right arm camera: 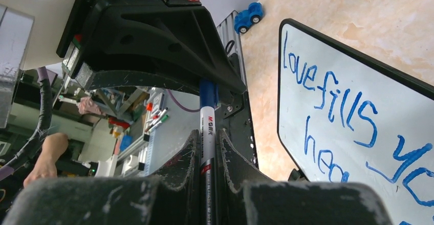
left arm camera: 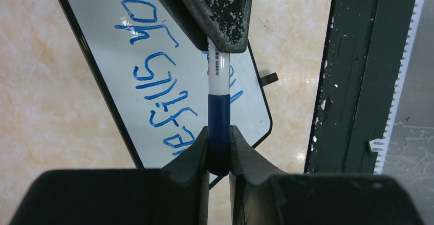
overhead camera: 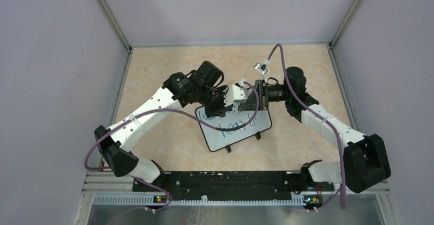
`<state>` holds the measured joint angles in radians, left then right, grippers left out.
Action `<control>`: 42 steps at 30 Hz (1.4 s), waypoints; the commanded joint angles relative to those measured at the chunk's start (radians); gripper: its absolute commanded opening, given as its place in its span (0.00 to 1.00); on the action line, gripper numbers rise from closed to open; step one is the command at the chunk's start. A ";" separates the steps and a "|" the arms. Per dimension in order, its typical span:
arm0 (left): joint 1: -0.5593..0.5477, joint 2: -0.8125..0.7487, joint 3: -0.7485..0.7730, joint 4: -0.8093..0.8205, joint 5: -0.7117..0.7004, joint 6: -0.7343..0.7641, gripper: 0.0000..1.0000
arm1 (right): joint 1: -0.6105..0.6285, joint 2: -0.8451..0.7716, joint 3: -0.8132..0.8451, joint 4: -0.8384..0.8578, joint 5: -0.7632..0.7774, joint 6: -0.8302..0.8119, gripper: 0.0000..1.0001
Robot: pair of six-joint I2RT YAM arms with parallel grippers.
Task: Write a sentence on the whiteboard
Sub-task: Pass from the right arm to the left, then pass from the left arm to the right
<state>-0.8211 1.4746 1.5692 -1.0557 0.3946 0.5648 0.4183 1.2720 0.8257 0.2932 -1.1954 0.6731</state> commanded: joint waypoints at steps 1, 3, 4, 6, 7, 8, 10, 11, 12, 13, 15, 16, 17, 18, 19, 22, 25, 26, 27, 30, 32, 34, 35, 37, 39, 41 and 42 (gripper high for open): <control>-0.050 0.023 0.092 0.302 0.137 -0.022 0.00 | 0.063 0.019 0.029 0.022 0.013 -0.028 0.00; -0.050 0.021 0.087 0.301 0.134 -0.017 0.00 | 0.063 0.018 0.034 0.007 0.004 -0.036 0.00; -0.051 0.017 0.080 0.300 0.124 -0.008 0.00 | 0.063 0.016 0.043 -0.022 0.001 -0.060 0.00; -0.050 -0.002 0.046 0.294 0.074 0.005 0.00 | 0.055 0.009 0.086 -0.126 -0.004 -0.141 0.00; -0.049 -0.022 0.026 0.292 0.041 0.008 0.00 | 0.041 0.005 0.106 -0.188 -0.002 -0.182 0.00; -0.049 -0.040 0.004 0.290 0.011 0.019 0.00 | 0.028 0.002 0.126 -0.243 -0.004 -0.219 0.05; -0.049 -0.082 -0.047 0.276 -0.030 0.074 0.00 | -0.002 -0.005 0.156 -0.337 -0.018 -0.264 0.17; -0.049 -0.102 -0.072 0.266 -0.047 0.104 0.00 | -0.016 -0.011 0.173 -0.383 -0.023 -0.290 0.25; -0.049 -0.125 -0.094 0.259 -0.066 0.135 0.00 | -0.030 -0.018 0.190 -0.433 -0.024 -0.318 0.32; -0.049 -0.144 -0.112 0.248 -0.084 0.167 0.00 | -0.041 -0.024 0.208 -0.497 -0.021 -0.351 0.39; -0.049 -0.179 -0.142 0.219 -0.120 0.262 0.00 | -0.055 -0.037 0.247 -0.602 -0.009 -0.419 0.50; -0.050 -0.196 -0.160 0.214 -0.139 0.303 0.00 | -0.059 -0.040 0.274 -0.655 0.004 -0.461 0.54; -0.050 -0.218 -0.180 0.211 -0.153 0.356 0.00 | -0.060 -0.042 0.297 -0.710 0.019 -0.514 0.56; -0.050 -0.243 -0.201 0.212 -0.157 0.402 0.00 | -0.059 -0.042 0.316 -0.746 0.033 -0.542 0.59; -0.050 -0.261 -0.219 0.214 -0.154 0.451 0.00 | -0.059 -0.042 0.328 -0.770 0.038 -0.552 0.62; -0.059 -0.281 -0.241 0.167 -0.155 0.599 0.00 | -0.050 -0.025 0.355 -0.826 0.036 -0.580 0.64; -0.084 -0.298 -0.280 0.159 -0.203 0.708 0.00 | 0.017 -0.001 0.388 -0.925 0.073 -0.637 0.64; -0.096 -0.309 -0.296 0.175 -0.228 0.728 0.00 | 0.037 0.006 0.388 -0.941 0.084 -0.642 0.64; -0.108 -0.317 -0.308 0.188 -0.251 0.747 0.00 | 0.055 0.015 0.385 -0.950 0.088 -0.643 0.64; -0.140 -0.329 -0.310 0.206 -0.284 0.776 0.00 | 0.091 0.028 0.377 -0.943 0.100 -0.642 0.61; -0.154 -0.320 -0.294 0.207 -0.297 0.779 0.00 | 0.113 0.039 0.386 -0.937 0.097 -0.636 0.58; -0.162 -0.309 -0.281 0.207 -0.303 0.778 0.00 | 0.146 0.054 0.400 -0.944 0.108 -0.640 0.57; -0.167 -0.308 -0.279 0.207 -0.304 0.781 0.00 | 0.164 0.065 0.405 -0.949 0.114 -0.645 0.56; -0.173 -0.305 -0.278 0.207 -0.305 0.787 0.00 | 0.189 0.081 0.410 -0.953 0.124 -0.650 0.54; -0.179 -0.303 -0.285 0.207 -0.313 0.793 0.00 | 0.200 0.094 0.415 -0.953 0.126 -0.650 0.49; -0.181 -0.303 -0.290 0.207 -0.314 0.794 0.00 | 0.211 0.103 0.424 -0.960 0.128 -0.656 0.45; -0.182 -0.303 -0.292 0.208 -0.315 0.793 0.00 | 0.215 0.107 0.427 -0.961 0.128 -0.656 0.43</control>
<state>-0.9943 1.1763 1.2583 -0.8791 0.0895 1.3357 0.6136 1.3697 1.1900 -0.6628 -1.0744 0.0433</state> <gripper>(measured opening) 0.201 0.466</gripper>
